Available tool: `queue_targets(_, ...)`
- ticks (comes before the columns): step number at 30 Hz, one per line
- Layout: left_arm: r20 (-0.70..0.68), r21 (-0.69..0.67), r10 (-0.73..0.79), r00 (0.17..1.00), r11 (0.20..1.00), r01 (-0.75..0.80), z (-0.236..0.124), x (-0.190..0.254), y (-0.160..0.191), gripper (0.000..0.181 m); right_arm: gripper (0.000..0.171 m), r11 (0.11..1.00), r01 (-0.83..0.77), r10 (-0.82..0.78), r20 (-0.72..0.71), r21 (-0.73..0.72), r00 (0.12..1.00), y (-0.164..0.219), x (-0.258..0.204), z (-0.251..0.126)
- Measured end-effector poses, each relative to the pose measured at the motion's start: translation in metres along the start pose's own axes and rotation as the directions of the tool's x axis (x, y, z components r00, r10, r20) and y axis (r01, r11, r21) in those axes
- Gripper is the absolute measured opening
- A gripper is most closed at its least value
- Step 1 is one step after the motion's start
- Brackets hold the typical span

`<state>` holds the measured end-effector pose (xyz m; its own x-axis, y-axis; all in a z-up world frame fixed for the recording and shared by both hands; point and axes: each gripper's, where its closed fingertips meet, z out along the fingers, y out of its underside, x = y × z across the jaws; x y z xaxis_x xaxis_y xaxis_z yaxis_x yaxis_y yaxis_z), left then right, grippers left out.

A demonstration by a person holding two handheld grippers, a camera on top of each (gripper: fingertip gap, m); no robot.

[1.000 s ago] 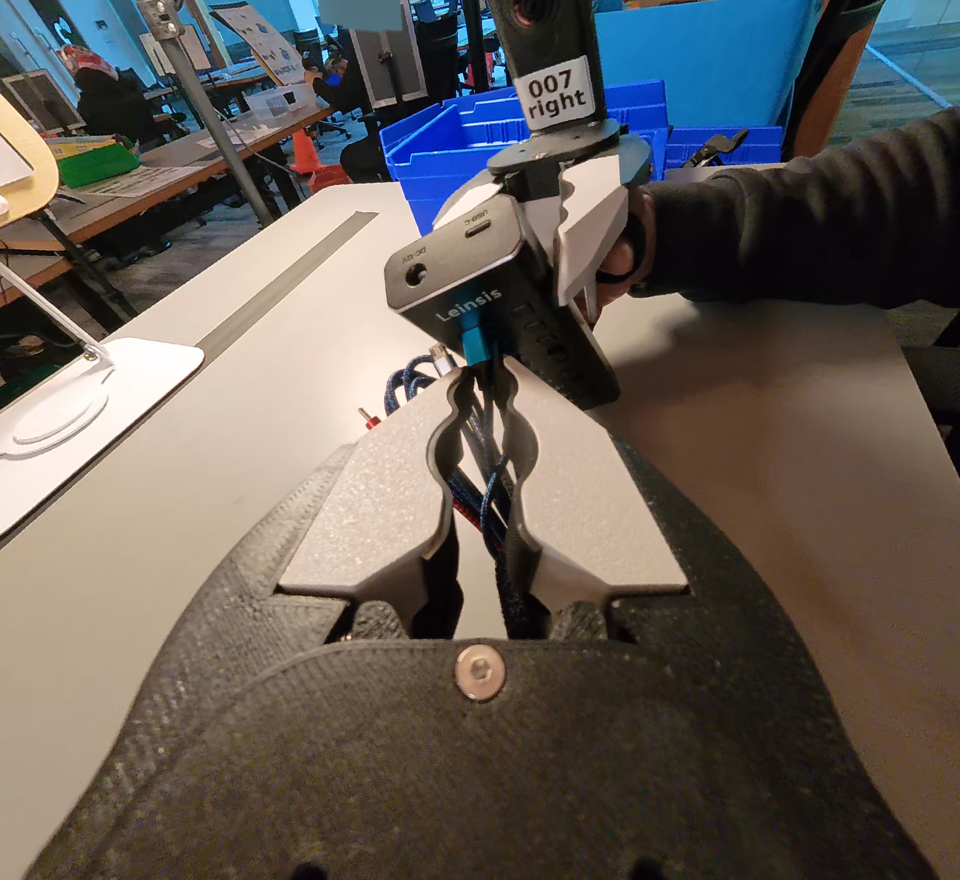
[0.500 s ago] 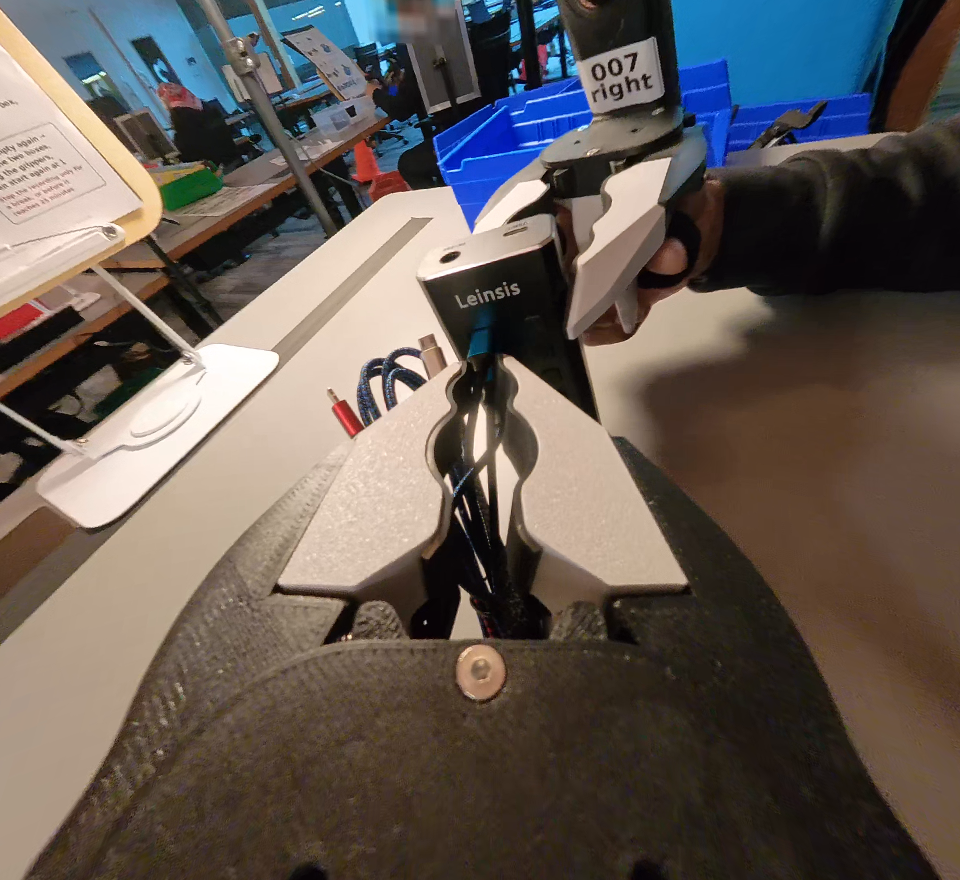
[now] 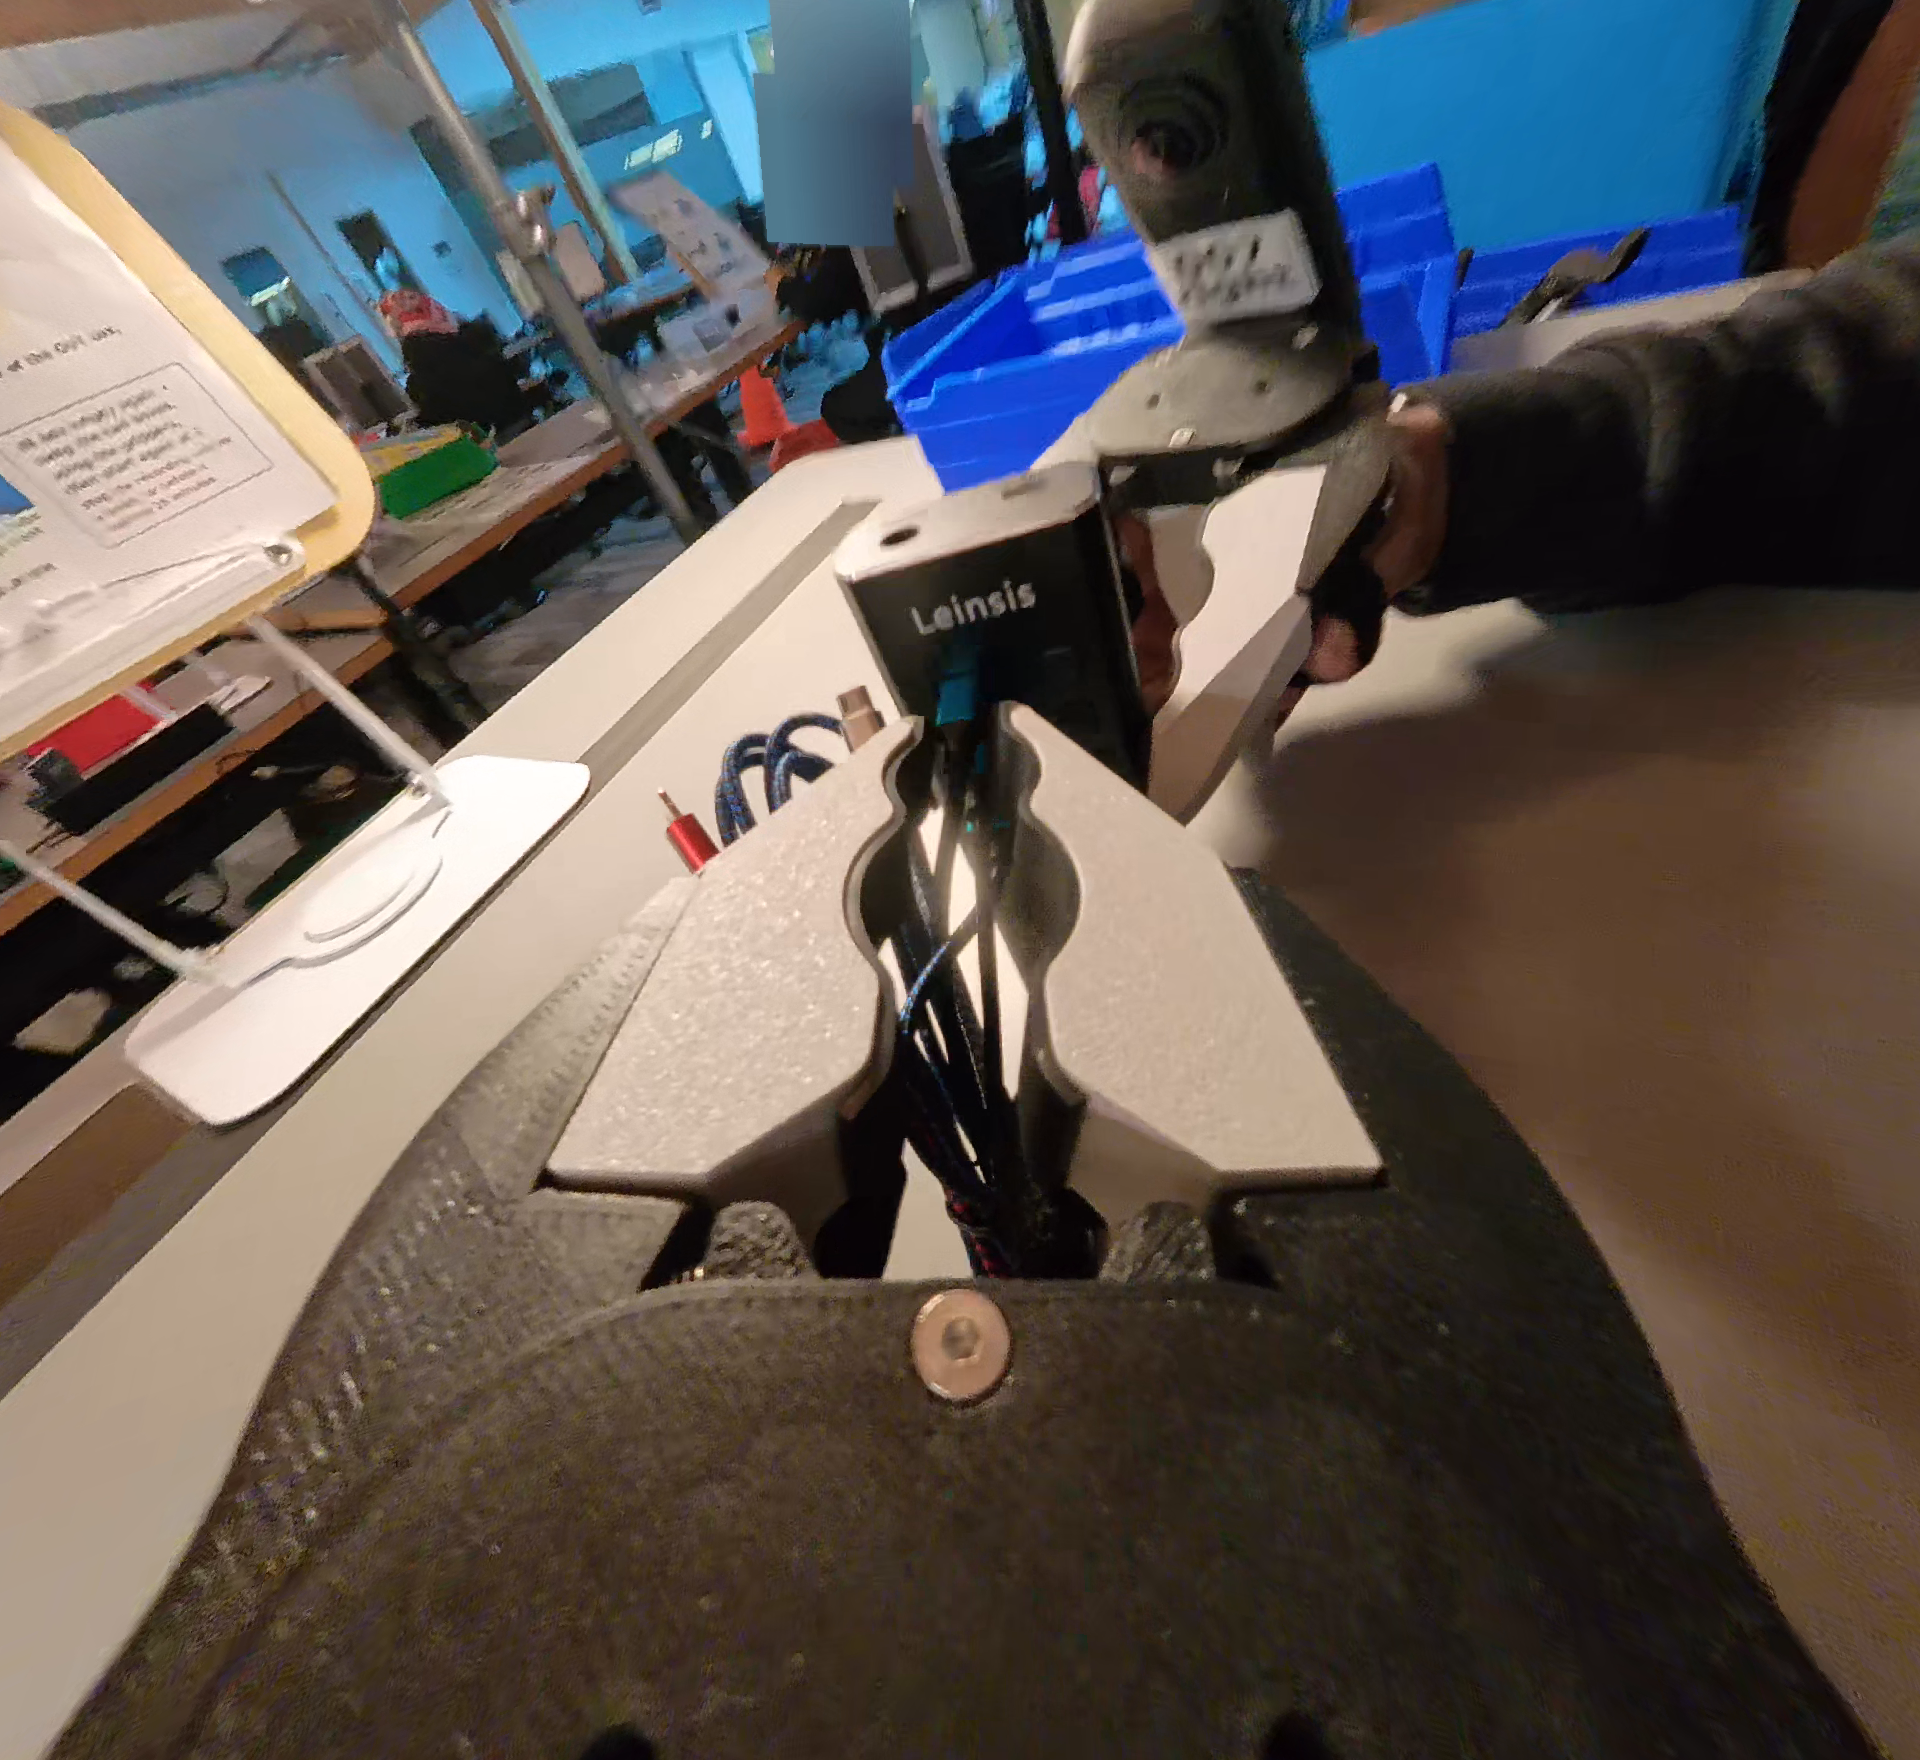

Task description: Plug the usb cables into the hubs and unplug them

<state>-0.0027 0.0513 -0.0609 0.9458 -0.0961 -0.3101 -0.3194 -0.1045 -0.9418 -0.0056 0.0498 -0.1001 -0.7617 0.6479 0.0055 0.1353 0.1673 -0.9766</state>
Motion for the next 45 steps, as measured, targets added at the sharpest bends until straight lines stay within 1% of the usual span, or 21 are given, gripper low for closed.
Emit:
queue_targets(4,-0.051,0.151,-0.089,0.995,0.984,0.096,-0.015,-0.006,-0.022,0.017,0.057,1.0,-0.005,0.005,0.008,0.013,1.0,0.0,0.0,-0.001)
queue_targets(8,-0.033,0.214,-0.157,0.987,0.964,0.161,-0.03,-0.026,-0.025,0.023,0.058,1.0,0.0,0.0,0.01,0.016,1.0,0.001,0.0,-0.002)
queue_targets(11,-0.029,0.244,-0.205,0.978,0.948,0.206,-0.039,-0.038,-0.023,0.025,0.063,1.0,-0.013,0.012,0.02,0.024,1.0,0.002,0.0,-0.003)
queue_targets(13,-0.018,0.247,-0.24,0.971,0.94,0.237,-0.042,-0.046,-0.019,0.026,0.066,0.999,-0.022,0.021,0.028,0.026,0.999,0.003,-0.001,-0.002)
queue_targets(15,-0.051,0.25,-0.269,0.962,0.929,0.273,-0.041,-0.045,-0.018,0.027,0.067,1.0,-0.022,0.021,0.037,0.013,0.999,0.006,-0.004,0.001)
queue_targets(17,-0.087,0.222,-0.281,0.956,0.93,0.293,-0.033,-0.037,-0.013,0.027,0.066,1.0,-0.009,0.01,0.04,-0.017,0.999,0.012,-0.009,0.007)
queue_targets(19,-0.076,0.227,-0.274,0.959,0.932,0.284,-0.028,-0.033,-0.012,0.025,0.063,0.999,0.017,-0.015,0.043,-0.044,0.999,0.015,-0.015,0.012)
queue_targets(23,-0.065,0.185,-0.25,0.966,0.948,0.258,-0.022,-0.028,-0.005,0.024,0.062,0.99,0.076,-0.072,0.038,-0.115,0.997,0.026,-0.021,0.02)
queue_targets(26,-0.065,0.175,-0.265,0.962,0.946,0.272,-0.019,-0.027,-0.001,0.024,0.06,0.973,0.14,-0.139,0.014,-0.186,0.99,0.04,-0.021,0.025)
queue_targets(31,-0.045,0.215,-0.329,0.943,0.919,0.331,-0.019,-0.033,0.002,0.023,0.057,0.961,0.189,-0.195,-0.011,-0.203,0.981,0.041,-0.02,0.027)
queue_targets(35,-0.032,0.223,-0.345,0.938,0.912,0.343,-0.02,-0.039,0.005,0.023,0.058,0.946,0.241,-0.256,-0.043,-0.214,0.966,0.039,-0.017,0.027)
queue_targets(38,-0.038,0.226,-0.38,0.924,0.897,0.379,-0.021,-0.041,0.006,0.023,0.06,0.912,0.317,-0.341,-0.053,-0.261,0.938,0.044,-0.016,0.028)
queue_targets(42,-0.054,0.22,-0.422,0.905,0.879,0.423,-0.017,-0.039,0.009,0.023,0.064,0.827,0.439,-0.486,-0.053,-0.351,0.872,0.057,-0.014,0.032)
queue_targets(44,-0.063,0.226,-0.435,0.898,0.871,0.437,-0.016,-0.038,0.008,0.022,0.062,0.778,0.492,-0.564,-0.088,-0.39,0.821,0.058,-0.009,0.035)
queue_targets(45,-0.07,0.229,-0.44,0.895,0.866,0.444,-0.016,-0.037,0.007,0.022,0.055,0.757,0.511,-0.598,-0.116,-0.407,0.793,0.056,-0.005,0.037)
